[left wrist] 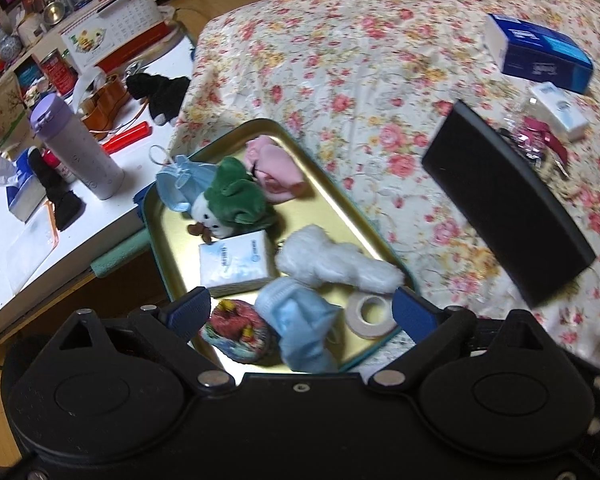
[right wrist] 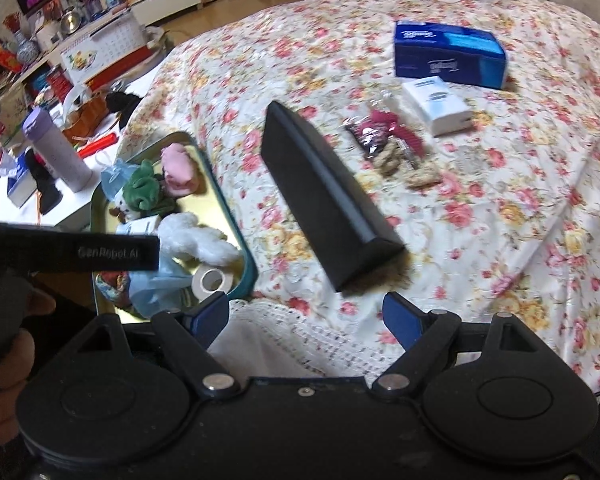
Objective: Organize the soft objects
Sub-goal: 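Open both tools and withdraw them from the tray toward the bed, then move both open tools over the bed toward the white tissue pack and lace item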
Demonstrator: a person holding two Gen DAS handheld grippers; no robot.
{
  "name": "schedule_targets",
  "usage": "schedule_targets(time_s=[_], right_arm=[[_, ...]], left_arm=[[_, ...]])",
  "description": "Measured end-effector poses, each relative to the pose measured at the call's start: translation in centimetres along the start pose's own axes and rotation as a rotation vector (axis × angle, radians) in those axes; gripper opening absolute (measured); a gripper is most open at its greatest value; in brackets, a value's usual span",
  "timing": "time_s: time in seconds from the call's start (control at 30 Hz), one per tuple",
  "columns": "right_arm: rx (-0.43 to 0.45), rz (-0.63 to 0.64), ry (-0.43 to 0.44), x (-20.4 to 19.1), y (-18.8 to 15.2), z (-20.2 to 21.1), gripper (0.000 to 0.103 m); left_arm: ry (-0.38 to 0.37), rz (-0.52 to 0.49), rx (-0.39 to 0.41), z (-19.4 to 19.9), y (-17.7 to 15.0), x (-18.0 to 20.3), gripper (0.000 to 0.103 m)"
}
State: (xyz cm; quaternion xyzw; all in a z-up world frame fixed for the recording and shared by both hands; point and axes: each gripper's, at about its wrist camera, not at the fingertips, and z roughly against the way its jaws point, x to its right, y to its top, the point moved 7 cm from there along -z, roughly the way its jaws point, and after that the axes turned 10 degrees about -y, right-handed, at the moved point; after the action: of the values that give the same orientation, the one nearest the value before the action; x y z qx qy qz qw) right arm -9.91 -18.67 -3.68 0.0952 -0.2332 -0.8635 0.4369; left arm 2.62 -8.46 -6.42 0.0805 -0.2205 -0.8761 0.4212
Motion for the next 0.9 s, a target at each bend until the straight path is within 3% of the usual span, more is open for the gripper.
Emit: schedule_targets(time_s=[0.33, 0.57, 0.63, 0.7, 0.9], right_arm=[[0.047, -0.085, -0.080, 4.7, 1.4, 1.0, 0.086], [0.023, -0.168, -0.151, 8.7, 1.9, -0.2, 0.086], [0.005, -0.189, -0.174, 9.9, 1.9, -0.7, 0.091], [-0.011, -0.213, -0.201, 11.3, 1.9, -1.2, 0.103], [-0.052, -0.269, -0.297, 15.2, 2.3, -2.5, 0.103]], left_arm=[[-0.076, -0.047, -0.002, 1.0, 0.6, 3.9, 0.095], [-0.188, -0.089, -0.031, 1.3, 1.2, 7.5, 0.097], [-0.211, -0.106, -0.037, 1.4, 1.3, 8.4, 0.098], [-0.230, -0.127, -0.042, 1.6, 1.4, 9.4, 0.099], [-0.271, -0.201, -0.053, 2.0, 2.1, 12.0, 0.099]])
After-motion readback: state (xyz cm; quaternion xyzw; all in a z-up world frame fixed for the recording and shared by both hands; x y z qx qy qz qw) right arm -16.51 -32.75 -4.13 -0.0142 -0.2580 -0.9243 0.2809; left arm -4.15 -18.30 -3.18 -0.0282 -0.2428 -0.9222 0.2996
